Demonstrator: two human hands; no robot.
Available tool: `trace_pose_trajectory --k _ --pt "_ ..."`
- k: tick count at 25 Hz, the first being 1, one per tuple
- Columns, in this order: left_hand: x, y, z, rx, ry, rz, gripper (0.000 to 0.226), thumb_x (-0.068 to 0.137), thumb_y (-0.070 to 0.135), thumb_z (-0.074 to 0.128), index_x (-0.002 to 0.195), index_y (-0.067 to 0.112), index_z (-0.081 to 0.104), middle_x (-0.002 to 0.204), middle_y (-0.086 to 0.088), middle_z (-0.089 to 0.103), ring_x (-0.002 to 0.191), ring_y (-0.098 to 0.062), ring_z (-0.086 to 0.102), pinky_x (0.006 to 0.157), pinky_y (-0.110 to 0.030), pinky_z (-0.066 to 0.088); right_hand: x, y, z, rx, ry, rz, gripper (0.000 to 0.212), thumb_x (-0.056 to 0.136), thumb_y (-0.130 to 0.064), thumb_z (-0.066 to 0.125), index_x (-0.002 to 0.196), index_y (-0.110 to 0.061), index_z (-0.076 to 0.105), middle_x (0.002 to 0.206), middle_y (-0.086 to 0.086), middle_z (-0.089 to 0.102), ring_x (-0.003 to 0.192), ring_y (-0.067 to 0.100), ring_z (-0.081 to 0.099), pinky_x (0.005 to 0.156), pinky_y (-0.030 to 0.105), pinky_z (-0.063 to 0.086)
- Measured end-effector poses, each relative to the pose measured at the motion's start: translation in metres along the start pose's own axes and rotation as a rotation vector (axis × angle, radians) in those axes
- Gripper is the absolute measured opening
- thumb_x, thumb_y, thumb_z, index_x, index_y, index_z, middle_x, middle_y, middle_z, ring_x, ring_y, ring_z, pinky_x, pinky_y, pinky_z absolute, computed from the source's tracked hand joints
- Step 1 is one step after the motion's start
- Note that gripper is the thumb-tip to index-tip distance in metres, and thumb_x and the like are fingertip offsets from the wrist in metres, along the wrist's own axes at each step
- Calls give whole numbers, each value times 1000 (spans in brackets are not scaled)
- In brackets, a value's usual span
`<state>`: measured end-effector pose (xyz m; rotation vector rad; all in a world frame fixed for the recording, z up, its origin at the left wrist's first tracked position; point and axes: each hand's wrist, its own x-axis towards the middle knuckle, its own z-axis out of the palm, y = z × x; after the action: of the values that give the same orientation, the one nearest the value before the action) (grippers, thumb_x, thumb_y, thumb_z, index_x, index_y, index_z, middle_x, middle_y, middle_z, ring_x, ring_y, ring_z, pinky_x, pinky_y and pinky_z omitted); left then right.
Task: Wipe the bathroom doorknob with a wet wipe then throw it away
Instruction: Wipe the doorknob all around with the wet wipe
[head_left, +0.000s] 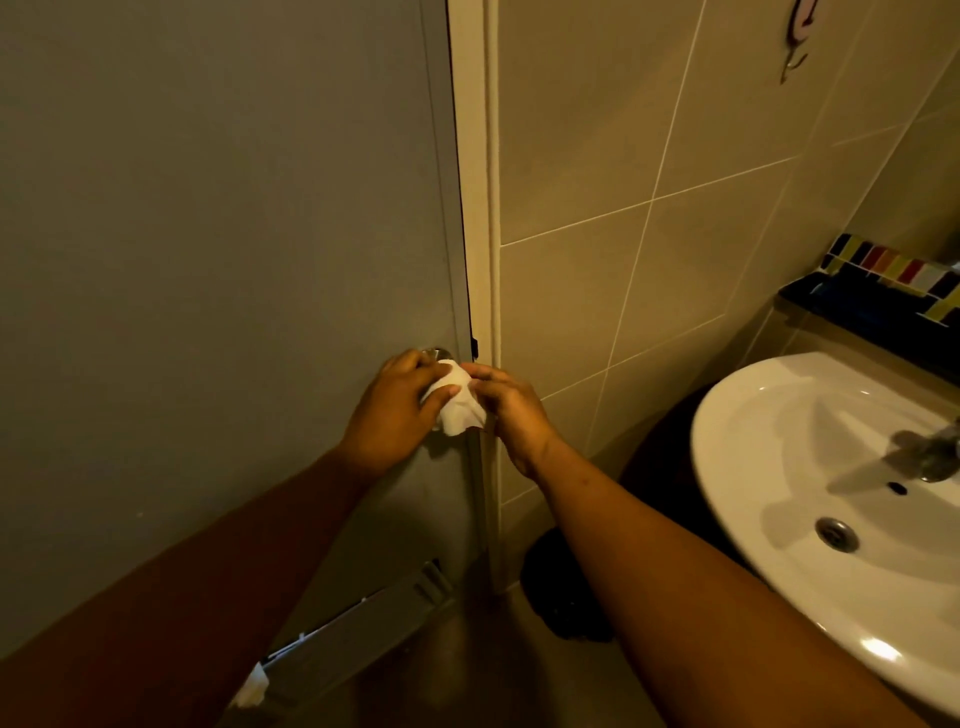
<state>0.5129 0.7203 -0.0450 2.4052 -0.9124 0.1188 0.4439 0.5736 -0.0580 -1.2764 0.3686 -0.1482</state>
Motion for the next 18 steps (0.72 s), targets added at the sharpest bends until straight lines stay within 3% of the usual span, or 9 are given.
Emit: trace_pose_trajectory --k 3,5,7,10,14,16,18 --pt "-12 0 7 -86 47 -56 45 94 38 54 134 18 53 128 -6 50 115 -22 56 92 -33 55 1 -6 -2 -375 -7 -86 37 92 -12 59 129 -17 61 130 8 60 110 22 59 80 24 54" --pt "-20 -2 10 -148 49 -72 49 93 31 57 139 16 48 132 -6 46 118 -22 55 93 -26 52 2 -6 -1 -487 -19 -144 41 91 -12 61 131 -18 59 131 6 60 111 18 58 80 20 52" --pt "-22 -3 9 -132 31 -58 53 93 27 59 142 15 45 136 -7 44 120 -23 53 95 -25 50 1 -3 0 -459 -17 -133 43 91 -11 60 133 -19 58 132 5 60 113 17 58 85 23 51" --pt "-18 7 8 -7 37 -42 52 92 28 59 141 16 45 139 -5 44 125 -25 50 102 -35 49 -2 8 -2 -314 -49 -36 46 91 -7 58 136 -18 55 132 7 61 114 21 61 92 33 55" --pt "-17 26 13 34 31 -249 58 93 27 57 146 22 35 144 -7 35 130 -28 46 107 -40 46 1 -1 -8 -335 17 -35 48 89 1 56 135 -11 53 131 11 60 119 26 58 101 42 50" --pt "-17 34 18 52 -8 -316 62 93 29 56 148 26 28 145 -10 35 129 -29 47 105 -40 45 4 -17 -13 -562 63 -194 49 89 0 57 136 -9 52 133 12 58 124 28 55 105 40 47" --pt "-13 39 23 -28 -24 -342 63 90 39 57 146 31 28 141 -12 40 124 -30 50 100 -40 47 10 -36 -19 -1004 73 -458 55 88 -1 55 141 -14 47 141 10 51 131 27 45 108 40 42"
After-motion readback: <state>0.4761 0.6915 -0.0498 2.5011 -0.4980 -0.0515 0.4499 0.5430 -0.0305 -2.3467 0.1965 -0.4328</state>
